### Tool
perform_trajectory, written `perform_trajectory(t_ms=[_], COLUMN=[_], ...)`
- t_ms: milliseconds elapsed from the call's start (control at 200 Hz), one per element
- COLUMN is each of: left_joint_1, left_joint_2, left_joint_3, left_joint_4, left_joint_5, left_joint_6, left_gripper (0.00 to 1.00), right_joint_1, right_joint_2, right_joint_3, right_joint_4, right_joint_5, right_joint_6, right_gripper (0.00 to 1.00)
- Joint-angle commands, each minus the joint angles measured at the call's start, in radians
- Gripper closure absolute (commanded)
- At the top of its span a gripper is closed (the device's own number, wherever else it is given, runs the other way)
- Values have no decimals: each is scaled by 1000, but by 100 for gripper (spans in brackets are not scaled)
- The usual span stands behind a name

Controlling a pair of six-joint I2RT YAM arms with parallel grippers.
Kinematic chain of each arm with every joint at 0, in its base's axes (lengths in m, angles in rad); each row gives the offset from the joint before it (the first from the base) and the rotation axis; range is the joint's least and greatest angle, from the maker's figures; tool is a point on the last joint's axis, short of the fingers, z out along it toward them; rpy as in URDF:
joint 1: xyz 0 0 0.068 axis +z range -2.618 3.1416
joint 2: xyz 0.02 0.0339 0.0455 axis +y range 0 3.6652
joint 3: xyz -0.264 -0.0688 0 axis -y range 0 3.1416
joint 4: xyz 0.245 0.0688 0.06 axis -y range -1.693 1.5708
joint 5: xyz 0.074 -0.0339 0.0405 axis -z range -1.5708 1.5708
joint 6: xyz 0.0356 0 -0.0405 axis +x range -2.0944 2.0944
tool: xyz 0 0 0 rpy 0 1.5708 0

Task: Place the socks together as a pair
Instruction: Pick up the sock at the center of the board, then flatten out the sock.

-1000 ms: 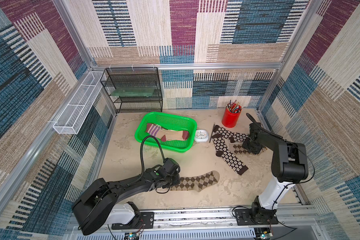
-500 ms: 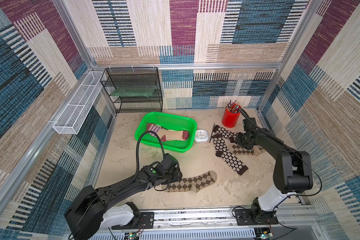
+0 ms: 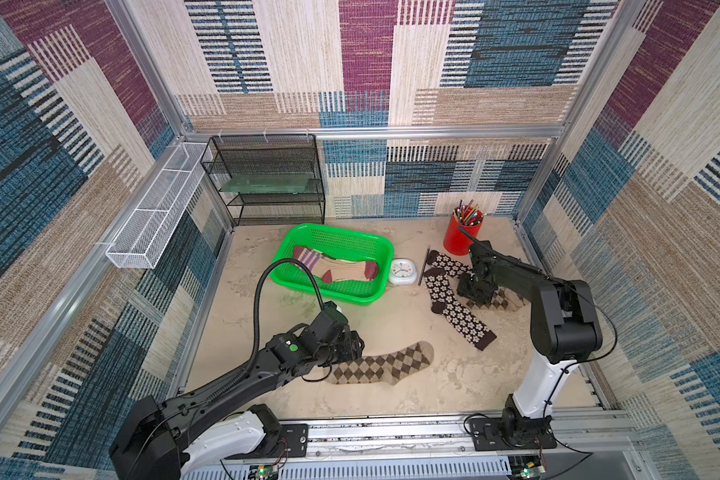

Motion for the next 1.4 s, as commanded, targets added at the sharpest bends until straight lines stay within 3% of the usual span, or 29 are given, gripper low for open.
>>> perform_trajectory(t_ms=[0, 165, 300, 716, 881, 1147, 1282, 1392], left_joint_1=[2, 10, 12, 12, 13, 13, 13, 13], left_joint_2=[-25, -76, -110, -172, -201, -254, -295, -330], left_joint_3=[-11, -38, -54, -43, -38, -27, -32, -36], left_joint_4=[-43, -68, -90, -148, -170, -223, -250, -279], left_joint_5=[-31, -44, -50, -59, -62, -67, -79, -92], left_joint_6=[-14, -29, -35, -31, -38, -44, -51, -53], left_gripper=[31, 31, 32, 33, 33, 33, 33, 33], right_joint_1=[1, -17, -33, -33, 26, 229, 416, 572], right_joint_2=[38, 68, -1, -368, -469, -533, -518, -509], right_joint_3=[9, 2, 11, 149, 152, 241, 263, 213], right_joint_4=[14, 23, 14, -266, -386, -539, -602, -548], right_joint_5=[43, 43, 7, -193, -292, -414, -402, -445], right_joint_6=[-5, -10, -20, -128, -156, -118, -46, 57], right_gripper=[57, 86, 100, 100, 100, 100, 100, 100])
